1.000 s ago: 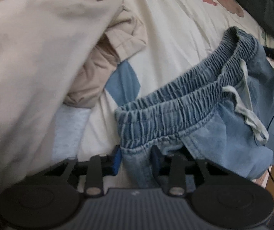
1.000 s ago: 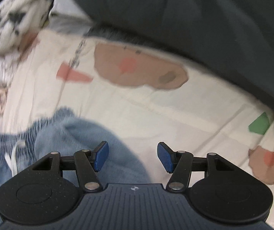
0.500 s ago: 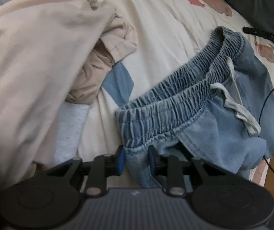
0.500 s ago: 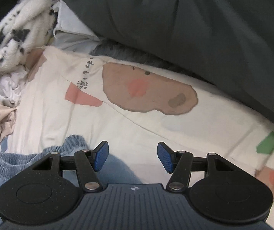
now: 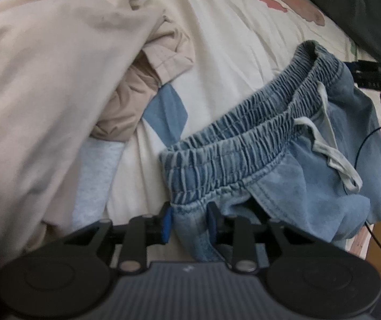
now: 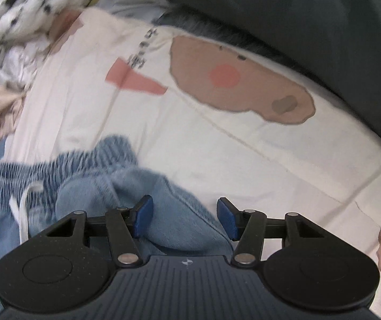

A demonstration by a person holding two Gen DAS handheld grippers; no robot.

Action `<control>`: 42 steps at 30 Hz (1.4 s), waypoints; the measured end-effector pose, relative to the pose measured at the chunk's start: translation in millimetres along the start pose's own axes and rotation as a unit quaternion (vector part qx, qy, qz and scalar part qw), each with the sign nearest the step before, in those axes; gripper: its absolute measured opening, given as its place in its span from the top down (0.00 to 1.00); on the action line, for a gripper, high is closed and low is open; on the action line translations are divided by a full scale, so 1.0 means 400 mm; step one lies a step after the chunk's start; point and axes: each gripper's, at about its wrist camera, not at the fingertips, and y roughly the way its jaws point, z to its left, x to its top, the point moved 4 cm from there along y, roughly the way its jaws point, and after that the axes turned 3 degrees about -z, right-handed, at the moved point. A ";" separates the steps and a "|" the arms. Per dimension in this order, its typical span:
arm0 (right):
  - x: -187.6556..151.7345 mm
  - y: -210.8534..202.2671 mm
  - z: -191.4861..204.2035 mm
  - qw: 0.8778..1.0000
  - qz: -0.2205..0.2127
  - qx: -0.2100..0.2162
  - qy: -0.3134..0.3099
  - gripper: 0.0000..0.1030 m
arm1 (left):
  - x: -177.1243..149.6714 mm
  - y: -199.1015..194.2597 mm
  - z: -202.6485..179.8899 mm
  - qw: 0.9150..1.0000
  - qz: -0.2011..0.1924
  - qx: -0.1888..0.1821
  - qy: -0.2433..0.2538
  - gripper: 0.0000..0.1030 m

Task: Fold clothes
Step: 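Close both tools on the elastic jeans waistband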

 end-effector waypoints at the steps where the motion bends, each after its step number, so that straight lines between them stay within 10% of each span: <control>1: 0.001 -0.001 -0.001 1.000 0.000 0.001 -0.001 0.43 | -0.003 0.006 0.003 1.000 0.000 0.002 -0.001 0.70; 23: -0.030 0.040 0.010 0.996 0.078 0.003 -0.032 0.63 | -0.036 0.031 0.048 0.999 -0.027 -0.007 -0.020 0.56; 32: -0.028 -0.011 0.028 0.996 0.073 -0.034 -0.035 0.98 | -0.044 -0.019 0.065 0.998 -0.063 0.000 -0.008 0.73; 42: -0.020 -0.162 0.000 0.994 0.021 -0.110 -0.021 0.99 | 0.065 -0.107 -0.018 0.989 -0.142 -0.034 0.033 0.77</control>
